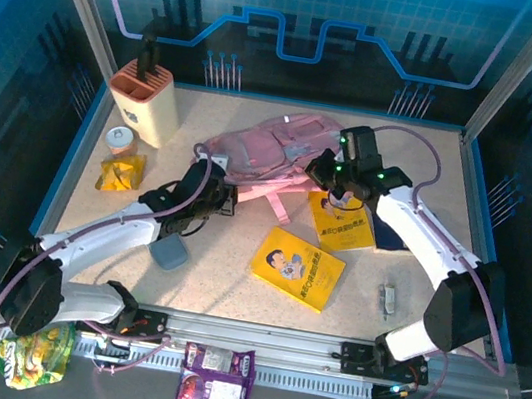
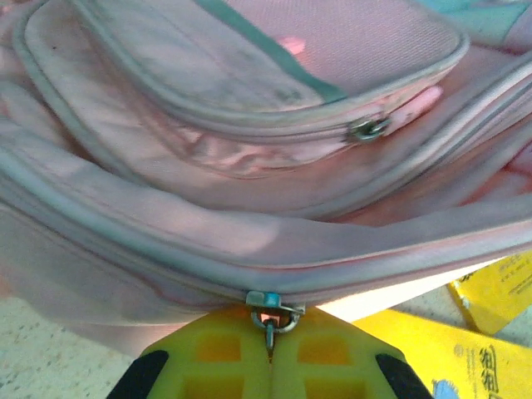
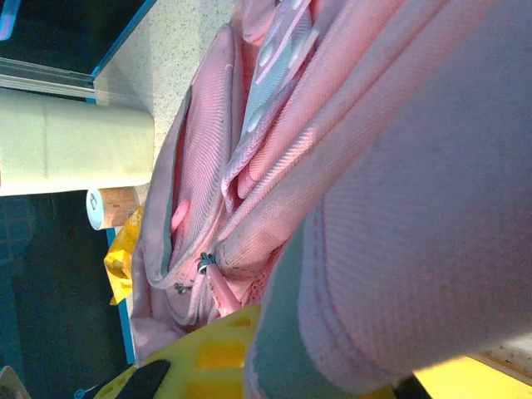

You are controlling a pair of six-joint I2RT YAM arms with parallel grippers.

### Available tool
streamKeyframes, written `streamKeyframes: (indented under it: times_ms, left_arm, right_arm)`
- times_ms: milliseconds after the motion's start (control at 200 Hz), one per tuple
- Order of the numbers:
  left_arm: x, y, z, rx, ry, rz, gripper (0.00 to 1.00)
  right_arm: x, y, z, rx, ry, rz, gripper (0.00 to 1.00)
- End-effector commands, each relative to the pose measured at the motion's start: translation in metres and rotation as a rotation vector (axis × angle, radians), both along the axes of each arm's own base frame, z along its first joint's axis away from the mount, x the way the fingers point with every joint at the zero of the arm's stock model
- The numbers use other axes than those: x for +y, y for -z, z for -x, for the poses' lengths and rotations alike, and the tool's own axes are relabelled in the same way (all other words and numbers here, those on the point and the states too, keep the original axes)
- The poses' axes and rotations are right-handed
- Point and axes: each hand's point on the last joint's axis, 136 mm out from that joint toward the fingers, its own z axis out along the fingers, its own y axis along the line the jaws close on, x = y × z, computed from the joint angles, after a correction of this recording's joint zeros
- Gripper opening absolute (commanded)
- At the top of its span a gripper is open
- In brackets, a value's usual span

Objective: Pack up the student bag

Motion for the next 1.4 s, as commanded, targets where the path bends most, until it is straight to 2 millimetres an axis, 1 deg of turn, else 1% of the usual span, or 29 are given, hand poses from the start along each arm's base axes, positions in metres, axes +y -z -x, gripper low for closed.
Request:
streamKeyframes:
  times_ms: [0, 115, 265, 380, 425, 515, 595, 625, 690, 790, 835, 890, 955, 1011, 1116, 1211, 1271, 1331, 1396]
  left_arm:
    - [0.013, 0.017, 0.016, 0.071, 0.024, -0.064, 0.0]
    - [-0.002, 0.018, 0.02, 0.094, 0.089, -0.014, 0.0]
    - [-0.024, 0.014, 0.015, 0.121, 0.121, 0.066, 0.0]
    - [-0.041, 0.008, 0.008, 0.12, 0.125, 0.078, 0.0]
    - [-0.048, 0.005, 0.005, 0.119, 0.127, 0.086, 0.0]
    - [-0.062, 0.005, -0.002, 0.127, 0.127, 0.094, 0.0]
    - [-0.072, 0.006, -0.008, 0.133, 0.131, 0.098, 0.0]
    - [-0.073, 0.007, -0.009, 0.138, 0.129, 0.095, 0.0]
    - [-0.077, 0.01, -0.013, 0.147, 0.13, 0.089, 0.0]
    - [-0.08, 0.011, -0.015, 0.147, 0.131, 0.088, 0.0]
    - [-0.08, 0.012, -0.015, 0.15, 0.131, 0.086, 0.0]
    - [-0.081, 0.013, -0.014, 0.154, 0.134, 0.088, 0.0]
    - [-0.082, 0.014, -0.013, 0.156, 0.139, 0.091, 0.0]
    - [-0.084, 0.014, -0.013, 0.156, 0.142, 0.094, 0.0]
    - [-0.09, 0.013, -0.011, 0.158, 0.158, 0.1, 0.0]
    - [-0.093, 0.011, -0.008, 0.154, 0.169, 0.101, 0.0]
    - [-0.094, 0.01, -0.008, 0.151, 0.17, 0.104, 0.0]
    - [-0.096, 0.008, -0.005, 0.152, 0.181, 0.111, 0.0]
    - [-0.097, 0.007, -0.004, 0.152, 0.186, 0.113, 0.0]
  right_arm:
    - [-0.002, -0.03, -0.013, -0.092, -0.033, -0.029, 0.0]
    - [-0.004, -0.021, -0.023, -0.072, -0.042, -0.035, 0.0]
    - [-0.009, -0.011, -0.045, -0.05, -0.055, -0.051, 0.0]
    - [-0.013, -0.009, -0.063, -0.036, -0.07, -0.056, 0.05]
    - [-0.015, -0.009, -0.068, -0.032, -0.073, -0.057, 0.09]
    - [-0.018, -0.007, -0.071, -0.018, -0.092, -0.056, 0.27]
    - [-0.02, -0.003, -0.063, 0.0, -0.108, -0.045, 0.47]
    - [-0.021, -0.001, -0.058, 0.011, -0.114, -0.043, 0.53]
    - [-0.026, 0.005, -0.045, 0.039, -0.122, -0.039, 0.61]
    - [-0.03, 0.019, -0.016, 0.092, -0.119, -0.042, 0.72]
    - [-0.026, 0.03, 0.0, 0.128, -0.117, -0.058, 0.75]
    - [-0.014, 0.039, 0.015, 0.144, -0.122, -0.087, 0.78]
    - [0.003, 0.049, 0.028, 0.169, -0.128, -0.108, 0.8]
    - [0.014, 0.059, 0.032, 0.191, -0.113, -0.115, 0.8]
    - [0.033, 0.073, 0.029, 0.211, -0.087, -0.119, 0.8]
    - [0.043, 0.081, 0.02, 0.211, -0.051, -0.105, 0.8]
    - [0.046, 0.087, 0.013, 0.218, -0.023, -0.114, 0.76]
    - [0.047, 0.092, 0.006, 0.21, -0.002, -0.119, 0.7]
    - [0.048, 0.095, -0.001, 0.209, 0.009, -0.111, 0.62]
